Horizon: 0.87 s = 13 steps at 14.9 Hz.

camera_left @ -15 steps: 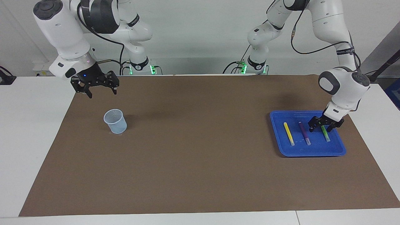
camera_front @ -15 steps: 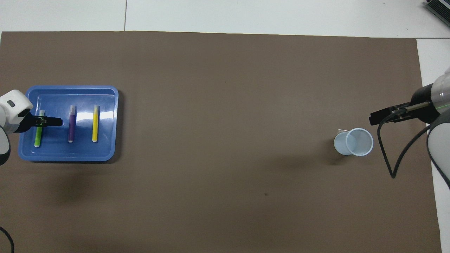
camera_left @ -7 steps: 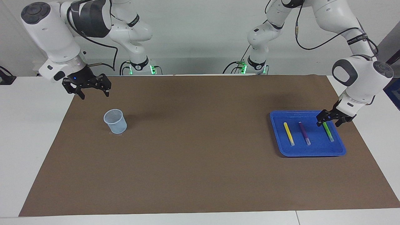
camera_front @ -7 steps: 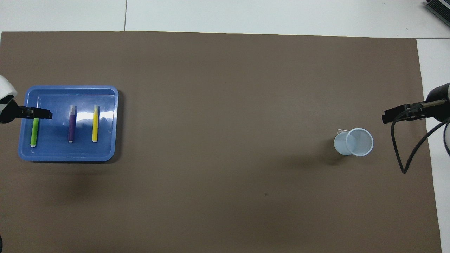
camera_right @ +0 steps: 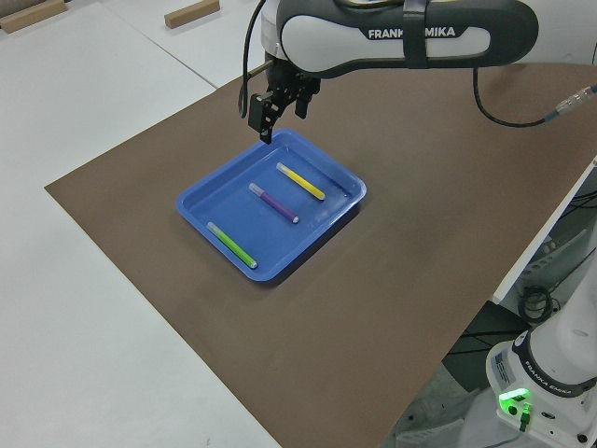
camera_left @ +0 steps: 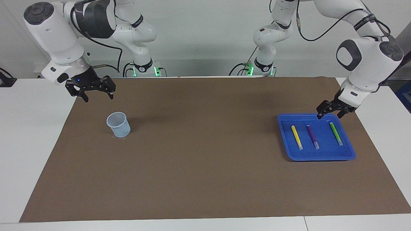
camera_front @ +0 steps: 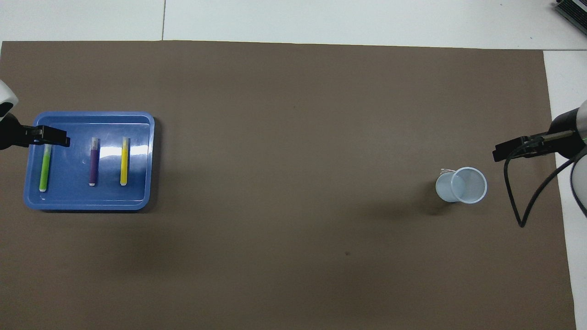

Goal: Right arm passes pens to left for tray arrangement

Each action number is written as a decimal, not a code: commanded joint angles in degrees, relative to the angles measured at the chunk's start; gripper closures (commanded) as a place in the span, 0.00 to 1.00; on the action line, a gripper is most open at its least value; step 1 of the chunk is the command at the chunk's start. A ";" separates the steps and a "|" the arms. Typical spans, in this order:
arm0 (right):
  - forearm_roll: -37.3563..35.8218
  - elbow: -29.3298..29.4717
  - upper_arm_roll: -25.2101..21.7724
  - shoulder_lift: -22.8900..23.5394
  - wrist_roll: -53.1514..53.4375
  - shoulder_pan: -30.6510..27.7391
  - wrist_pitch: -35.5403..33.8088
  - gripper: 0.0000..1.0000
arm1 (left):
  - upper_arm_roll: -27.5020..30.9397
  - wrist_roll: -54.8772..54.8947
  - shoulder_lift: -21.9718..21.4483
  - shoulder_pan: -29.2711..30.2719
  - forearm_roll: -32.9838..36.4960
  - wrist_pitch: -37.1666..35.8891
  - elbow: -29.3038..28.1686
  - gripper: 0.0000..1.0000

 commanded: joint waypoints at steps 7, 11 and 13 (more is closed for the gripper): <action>-0.17 1.25 1.00 0.53 1.87 -0.14 -1.94 0.00 | 0.18 -3.87 -8.87 -3.99 -0.43 -15.73 5.39 0.00; 2.03 1.43 1.00 0.62 4.24 -0.22 -2.12 0.00 | 4.72 -7.03 -9.94 -10.72 -2.19 -18.38 5.49 0.00; 2.03 1.43 1.00 0.62 4.50 -0.22 -2.12 0.00 | 13.24 -8.71 -9.85 -19.86 -2.11 -17.78 5.49 0.00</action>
